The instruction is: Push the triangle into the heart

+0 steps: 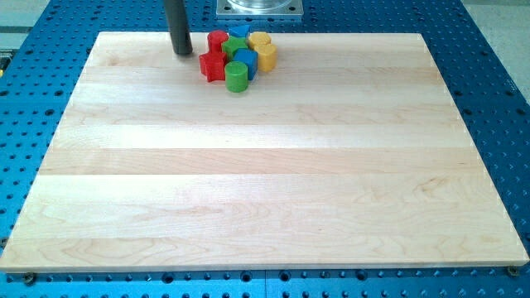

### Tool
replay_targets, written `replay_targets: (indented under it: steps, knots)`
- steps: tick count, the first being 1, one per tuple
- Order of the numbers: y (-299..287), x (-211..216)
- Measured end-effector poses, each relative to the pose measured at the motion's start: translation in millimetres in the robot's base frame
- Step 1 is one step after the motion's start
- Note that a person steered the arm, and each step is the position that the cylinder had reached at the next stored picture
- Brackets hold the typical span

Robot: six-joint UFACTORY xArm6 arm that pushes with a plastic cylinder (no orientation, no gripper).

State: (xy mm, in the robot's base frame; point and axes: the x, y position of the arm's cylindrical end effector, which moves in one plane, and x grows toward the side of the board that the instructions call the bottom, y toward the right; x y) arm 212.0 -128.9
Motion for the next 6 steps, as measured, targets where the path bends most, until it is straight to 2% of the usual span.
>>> replay_targets:
  steps: [1,3,4,6]
  knots:
    - [31,-21]
    - [99,7]
    - [101,25]
    - [101,25]
